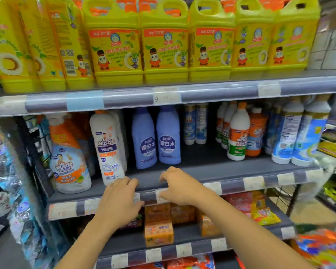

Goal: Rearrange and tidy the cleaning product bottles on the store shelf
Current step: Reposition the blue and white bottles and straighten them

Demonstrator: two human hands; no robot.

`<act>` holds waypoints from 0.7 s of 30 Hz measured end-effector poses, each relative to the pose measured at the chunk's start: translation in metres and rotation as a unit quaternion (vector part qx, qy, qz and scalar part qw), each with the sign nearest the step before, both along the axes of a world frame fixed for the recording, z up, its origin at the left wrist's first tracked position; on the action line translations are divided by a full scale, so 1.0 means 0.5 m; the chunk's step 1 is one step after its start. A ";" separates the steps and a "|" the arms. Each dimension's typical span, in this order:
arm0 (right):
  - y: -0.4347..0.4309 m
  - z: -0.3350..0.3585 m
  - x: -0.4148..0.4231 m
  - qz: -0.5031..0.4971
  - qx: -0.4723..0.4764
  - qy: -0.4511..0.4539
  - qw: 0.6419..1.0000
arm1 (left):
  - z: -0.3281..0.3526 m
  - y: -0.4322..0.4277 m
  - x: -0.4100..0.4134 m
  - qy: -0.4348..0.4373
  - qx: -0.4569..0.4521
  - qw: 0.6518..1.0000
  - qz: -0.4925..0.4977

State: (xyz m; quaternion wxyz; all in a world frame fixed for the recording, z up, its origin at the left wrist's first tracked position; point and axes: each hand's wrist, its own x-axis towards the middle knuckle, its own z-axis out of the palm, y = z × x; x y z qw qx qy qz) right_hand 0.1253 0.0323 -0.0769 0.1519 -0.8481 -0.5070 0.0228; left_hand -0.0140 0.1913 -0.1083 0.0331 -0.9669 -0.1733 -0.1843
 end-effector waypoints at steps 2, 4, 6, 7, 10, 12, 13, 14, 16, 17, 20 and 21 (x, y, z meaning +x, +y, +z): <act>-0.048 0.008 0.027 -0.023 -0.009 -0.004 1.000 | 0.019 -0.041 0.042 0.016 0.009 0.999 -0.031; -0.098 0.017 0.054 -0.053 -0.011 -0.003 0.999 | 0.038 -0.077 0.087 0.035 0.016 0.997 -0.062; -0.149 0.026 0.079 -0.092 -0.015 0.002 0.996 | 0.054 -0.110 0.132 0.049 0.018 0.994 -0.092; -0.174 0.029 0.089 -0.113 -0.018 0.001 0.993 | 0.059 -0.126 0.154 0.058 0.019 0.992 -0.109; -0.248 0.029 0.110 -0.185 -0.014 -0.001 0.983 | 0.067 -0.171 0.220 0.086 0.029 0.982 -0.166; -0.299 0.027 0.118 -0.240 -0.002 0.009 0.971 | 0.069 -0.204 0.261 0.101 0.031 0.974 -0.199; -0.325 0.025 0.122 -0.267 0.001 0.013 0.964 | 0.070 -0.221 0.280 0.107 0.030 0.970 -0.214; -0.352 0.025 0.126 -0.292 0.003 0.018 0.956 | 0.071 -0.239 0.297 0.110 0.025 0.967 -0.229; -0.404 0.028 0.137 -0.339 0.010 0.025 0.940 | 0.074 -0.274 0.326 0.111 0.014 0.961 -0.254; -0.427 0.031 0.143 -0.362 0.015 0.025 0.932 | 0.075 -0.290 0.339 0.112 0.012 0.958 -0.264; -0.483 0.044 0.167 -0.403 0.025 0.025 0.914 | 0.079 -0.338 0.376 0.122 0.021 0.951 -0.283; -0.498 0.049 0.179 -0.407 0.025 0.019 0.913 | 0.080 -0.354 0.388 0.124 0.021 0.950 -0.286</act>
